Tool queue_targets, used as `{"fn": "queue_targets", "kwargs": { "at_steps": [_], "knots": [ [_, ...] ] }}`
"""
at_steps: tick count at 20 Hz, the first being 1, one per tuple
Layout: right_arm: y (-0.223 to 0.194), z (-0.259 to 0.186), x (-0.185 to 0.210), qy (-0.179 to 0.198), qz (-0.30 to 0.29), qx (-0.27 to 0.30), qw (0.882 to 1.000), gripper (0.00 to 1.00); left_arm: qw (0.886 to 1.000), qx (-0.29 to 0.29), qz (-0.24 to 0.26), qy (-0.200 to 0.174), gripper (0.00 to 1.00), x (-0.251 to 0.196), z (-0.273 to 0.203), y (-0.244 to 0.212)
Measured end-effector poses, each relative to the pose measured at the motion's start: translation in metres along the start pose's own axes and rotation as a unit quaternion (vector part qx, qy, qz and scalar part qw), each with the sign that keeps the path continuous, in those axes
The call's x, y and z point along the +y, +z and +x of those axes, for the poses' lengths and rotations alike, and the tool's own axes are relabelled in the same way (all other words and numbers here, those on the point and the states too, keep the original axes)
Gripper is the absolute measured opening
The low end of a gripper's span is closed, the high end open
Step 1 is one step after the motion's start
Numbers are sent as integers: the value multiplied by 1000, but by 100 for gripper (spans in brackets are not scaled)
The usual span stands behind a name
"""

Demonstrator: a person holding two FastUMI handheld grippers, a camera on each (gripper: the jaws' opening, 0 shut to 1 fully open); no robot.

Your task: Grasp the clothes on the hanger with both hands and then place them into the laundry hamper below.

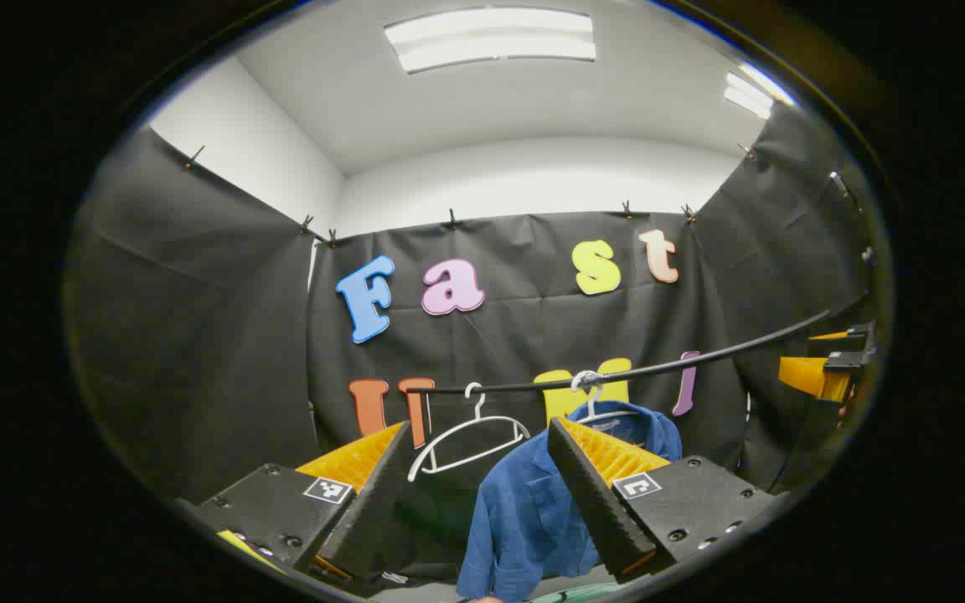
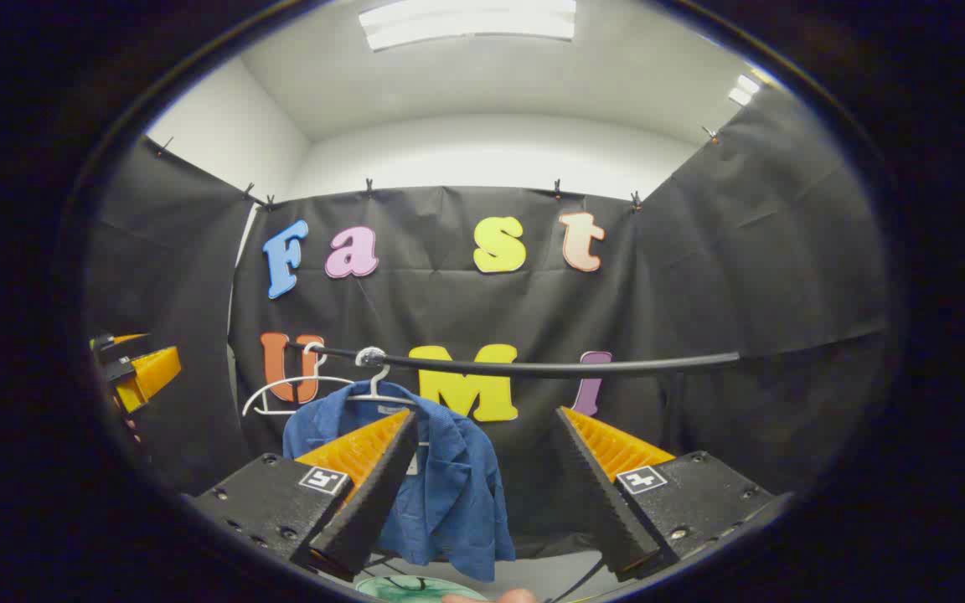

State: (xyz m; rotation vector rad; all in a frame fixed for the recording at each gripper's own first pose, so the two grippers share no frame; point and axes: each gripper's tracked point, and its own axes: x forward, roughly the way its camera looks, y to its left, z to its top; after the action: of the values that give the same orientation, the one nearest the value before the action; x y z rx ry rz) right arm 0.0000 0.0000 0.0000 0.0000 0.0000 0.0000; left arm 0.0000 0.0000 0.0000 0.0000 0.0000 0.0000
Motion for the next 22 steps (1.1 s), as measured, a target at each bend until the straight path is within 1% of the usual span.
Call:
{"fn": "queue_targets", "kwargs": {
  "at_steps": [8, 14, 16, 18, 22],
  "knots": [
    [-3, 2, 8, -8, -2, -3, 1000, 100, 1000, -4, -12, -13, 98, 0, 7, -3],
    [-20, 14, 20, -18, 4, 17, 1000, 100, 1000, -6, -8, -16, 98, 2, 11, -7],
    [-27, 18, 26, -20, 7, 24, 999, 100, 1000, -4, -12, -23, 98, 1, 12, -11],
    [-32, 23, 33, -25, 6, 28, 999, 100, 999, -13, -16, -37, 98, -1, 15, -15],
    [-45, 27, 48, -35, 0, 36, 999, 100, 998, 9, -16, -53, 98, 1, 22, -39]
  ]
}}
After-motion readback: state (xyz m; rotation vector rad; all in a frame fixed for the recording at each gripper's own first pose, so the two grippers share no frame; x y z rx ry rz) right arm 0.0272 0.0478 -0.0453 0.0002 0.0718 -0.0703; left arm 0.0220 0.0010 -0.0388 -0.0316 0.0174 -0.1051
